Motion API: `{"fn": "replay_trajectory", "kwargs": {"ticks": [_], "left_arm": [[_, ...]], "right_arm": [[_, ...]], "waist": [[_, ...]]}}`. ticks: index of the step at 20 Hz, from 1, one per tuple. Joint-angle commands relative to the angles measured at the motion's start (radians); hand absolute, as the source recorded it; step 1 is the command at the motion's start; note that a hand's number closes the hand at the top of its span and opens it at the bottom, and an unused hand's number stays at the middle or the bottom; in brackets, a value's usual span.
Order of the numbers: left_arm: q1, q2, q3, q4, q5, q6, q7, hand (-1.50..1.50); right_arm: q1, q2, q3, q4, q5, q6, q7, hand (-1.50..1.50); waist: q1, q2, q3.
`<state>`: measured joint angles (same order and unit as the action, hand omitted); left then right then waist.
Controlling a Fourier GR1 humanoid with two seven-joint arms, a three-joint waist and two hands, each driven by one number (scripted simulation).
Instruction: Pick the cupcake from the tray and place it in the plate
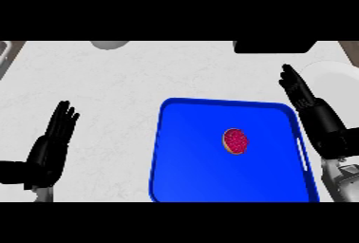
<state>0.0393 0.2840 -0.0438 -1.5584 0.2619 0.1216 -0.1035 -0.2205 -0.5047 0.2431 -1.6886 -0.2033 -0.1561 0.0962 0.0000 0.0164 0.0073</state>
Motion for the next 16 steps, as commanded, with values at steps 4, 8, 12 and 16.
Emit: {"fn": "replay_trajectory", "kwargs": {"ticks": [4,8,12,16], "left_arm": [[-0.038,0.028,-0.033,0.07,-0.098,0.067,0.135,0.0],[0.006,0.024,-0.056,0.1,-0.106,0.066,0.169,0.0],[-0.074,-0.036,-0.098,0.127,-0.172,0.156,0.24,0.0],[-0.067,0.0,-0.071,0.108,-0.142,0.121,0.25,0.0]], "right_arm": [[-0.105,0.074,0.014,0.032,-0.244,0.263,-0.016,1.5],[-0.233,-0.227,0.064,-0.043,0.222,0.241,-0.073,1.5],[0.0,-0.033,0.116,0.08,0.317,0.039,-0.339,1.5],[0.076,0.158,0.033,0.143,-0.101,0.166,-0.408,-1.5]], "waist": [[0.012,-0.007,-0.005],[-0.001,-0.038,-0.024],[-0.016,-0.008,-0.003],[-0.006,0.003,0.004]]}}
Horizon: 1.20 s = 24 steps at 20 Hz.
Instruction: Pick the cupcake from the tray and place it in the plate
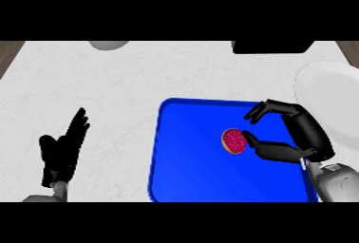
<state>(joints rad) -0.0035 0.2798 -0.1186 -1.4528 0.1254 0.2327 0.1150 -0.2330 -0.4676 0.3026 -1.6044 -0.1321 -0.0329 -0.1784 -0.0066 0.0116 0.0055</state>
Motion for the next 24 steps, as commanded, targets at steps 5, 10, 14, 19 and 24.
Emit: {"fn": "replay_trajectory", "kwargs": {"ticks": [5,10,14,19,24], "left_arm": [[0.001,-0.035,-0.055,-0.038,-0.04,0.029,0.086,0.0],[-0.059,-0.043,-0.037,0.023,-0.038,0.02,0.079,0.0],[-0.069,-0.045,-0.035,0.023,-0.055,0.033,0.105,0.0],[-0.05,-0.022,0.005,0.035,-0.034,0.0,0.066,0.0],[-0.023,-0.045,-0.032,-0.005,-0.07,0.018,0.094,0.0]], "right_arm": [[0.009,-0.037,0.024,0.263,0.001,0.291,-0.373,-1.5],[-0.075,-0.153,0.041,0.225,0.22,0.206,-0.32,-1.5],[-0.113,-0.178,0.086,0.106,0.316,0.197,-0.148,-1.5],[-0.199,-0.215,0.145,0.089,0.378,0.348,0.006,-1.5],[-0.235,-0.194,0.21,0.128,0.423,0.485,0.094,-1.5]], "waist": [[0.029,-0.007,-0.003],[0.012,-0.01,-0.006],[0.003,-0.015,-0.007],[0.011,-0.013,-0.007],[0.013,-0.012,-0.006]]}}
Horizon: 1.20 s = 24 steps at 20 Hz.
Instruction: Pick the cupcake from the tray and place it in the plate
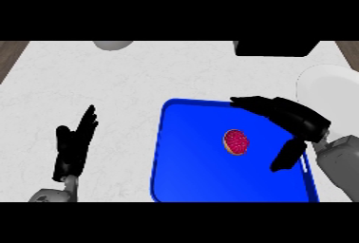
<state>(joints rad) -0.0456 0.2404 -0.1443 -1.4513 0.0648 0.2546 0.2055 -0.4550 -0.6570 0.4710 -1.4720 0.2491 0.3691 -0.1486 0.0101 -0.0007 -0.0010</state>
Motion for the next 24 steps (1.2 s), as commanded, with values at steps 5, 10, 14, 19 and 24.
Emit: {"fn": "replay_trajectory", "kwargs": {"ticks": [5,10,14,19,24], "left_arm": [[0.061,-0.011,0.007,-0.05,-0.014,-0.024,0.004,0.0],[0.034,-0.056,0.018,0.003,-0.047,-0.027,-0.032,0.0],[0.017,-0.056,0.04,-0.014,-0.065,-0.033,0.016,0.0],[0.014,-0.053,0.077,-0.004,-0.084,-0.045,-0.006,0.0],[0.009,-0.088,0.081,0.065,-0.083,-0.078,-0.065,0.0]], "right_arm": [[-0.045,0.094,0.023,0.075,0.115,0.149,0.077,-1.5],[0.01,0.146,-0.028,0.032,0.203,0.188,0.094,-1.5],[-0.021,0.22,-0.059,0.049,0.248,0.248,0.109,-1.5],[-0.015,0.244,-0.093,0.092,0.345,0.26,0.045,-1.5],[-0.028,0.298,-0.125,0.166,0.394,0.263,-0.004,-1.5]], "waist": [[-0.002,0.001,0.001],[-0.007,0.0,0.001],[-0.006,0.001,0.001],[-0.006,0.001,0.001],[-0.006,0.002,0.001]]}}
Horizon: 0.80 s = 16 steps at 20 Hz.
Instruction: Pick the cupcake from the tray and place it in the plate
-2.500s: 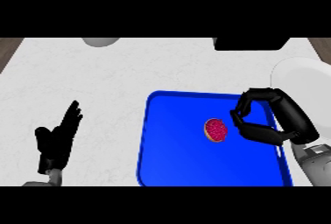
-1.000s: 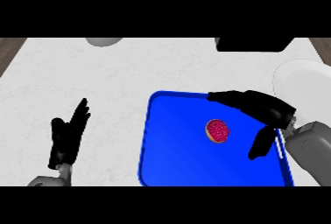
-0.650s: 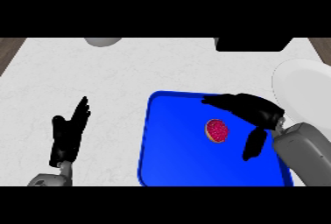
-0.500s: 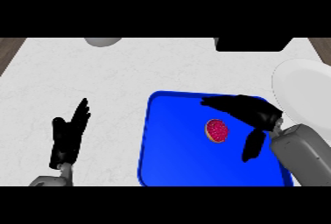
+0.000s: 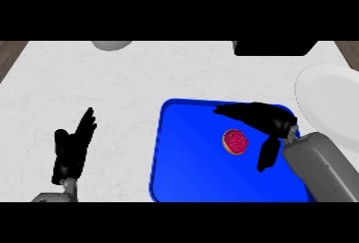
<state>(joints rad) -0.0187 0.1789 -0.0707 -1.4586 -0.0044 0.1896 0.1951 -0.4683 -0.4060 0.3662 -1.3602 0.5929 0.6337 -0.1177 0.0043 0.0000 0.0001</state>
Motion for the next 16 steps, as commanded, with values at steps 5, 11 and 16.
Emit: {"fn": "replay_trajectory", "kwargs": {"ticks": [5,11,16], "left_arm": [[-0.016,-0.003,0.038,-0.031,-0.016,-0.016,0.047,0.0],[0.024,-0.026,0.034,-0.028,-0.017,-0.046,-0.007,0.0],[-0.116,-0.037,0.057,0.055,-0.058,-0.018,0.074,0.0]], "right_arm": [[0.055,0.056,-0.006,0.069,0.14,-0.048,-0.089,-1.5],[0.023,0.077,0.006,0.121,0.233,-0.102,-0.182,1.5],[0.002,0.116,-0.036,0.128,0.273,-0.128,-0.198,1.5]], "waist": [[-0.002,0.0,0.0],[0.001,0.001,0.0],[-0.004,0.0,0.0]]}}
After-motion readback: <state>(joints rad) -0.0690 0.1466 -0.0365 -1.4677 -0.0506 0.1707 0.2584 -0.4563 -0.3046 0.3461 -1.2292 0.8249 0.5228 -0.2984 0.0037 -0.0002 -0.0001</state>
